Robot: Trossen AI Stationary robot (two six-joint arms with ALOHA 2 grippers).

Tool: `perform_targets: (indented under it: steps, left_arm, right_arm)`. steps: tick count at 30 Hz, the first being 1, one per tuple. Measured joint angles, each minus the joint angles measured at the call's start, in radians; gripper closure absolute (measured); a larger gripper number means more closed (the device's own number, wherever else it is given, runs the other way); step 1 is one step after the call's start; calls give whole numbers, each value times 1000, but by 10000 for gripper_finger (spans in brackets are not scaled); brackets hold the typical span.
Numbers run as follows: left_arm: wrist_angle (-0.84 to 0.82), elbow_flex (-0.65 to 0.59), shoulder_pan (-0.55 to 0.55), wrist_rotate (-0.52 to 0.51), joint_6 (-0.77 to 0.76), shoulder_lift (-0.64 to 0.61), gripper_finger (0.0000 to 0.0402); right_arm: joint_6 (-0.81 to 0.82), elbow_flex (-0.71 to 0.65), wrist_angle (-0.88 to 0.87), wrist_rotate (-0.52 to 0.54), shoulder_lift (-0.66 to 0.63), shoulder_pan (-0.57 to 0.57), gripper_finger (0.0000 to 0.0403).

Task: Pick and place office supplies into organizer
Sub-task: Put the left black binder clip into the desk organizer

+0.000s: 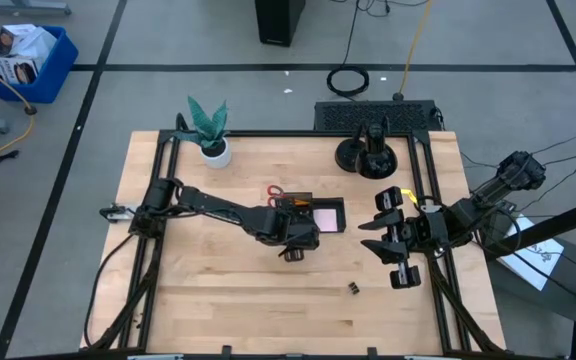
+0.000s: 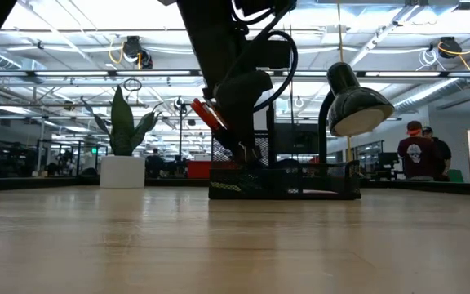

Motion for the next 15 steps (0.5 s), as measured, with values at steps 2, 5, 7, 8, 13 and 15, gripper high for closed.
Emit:
perform_targets:
  steps: [2,5,7,8,13,15]
  left_arm:
    - [0,0,1,19,5,0,401]
    - [-1,0,0,24,7,0,401]
    - [-2,0,0,24,6,0,401]
    - [-3,0,-1,24,6,0,401]
    - [-10,-1,0,26,6,0,401]
    - [-10,-1,2,23,6,0,401]
  right_arm:
    - [0,0,0,0,0,0,293]
    - [0,0,0,0,0,0,293]
    - [0,0,0,0,0,0,293]
    - [0,0,0,0,0,0,293]
    - [0,0,0,0,0,0,293]
    - [0,0,0,0,0,0,293]
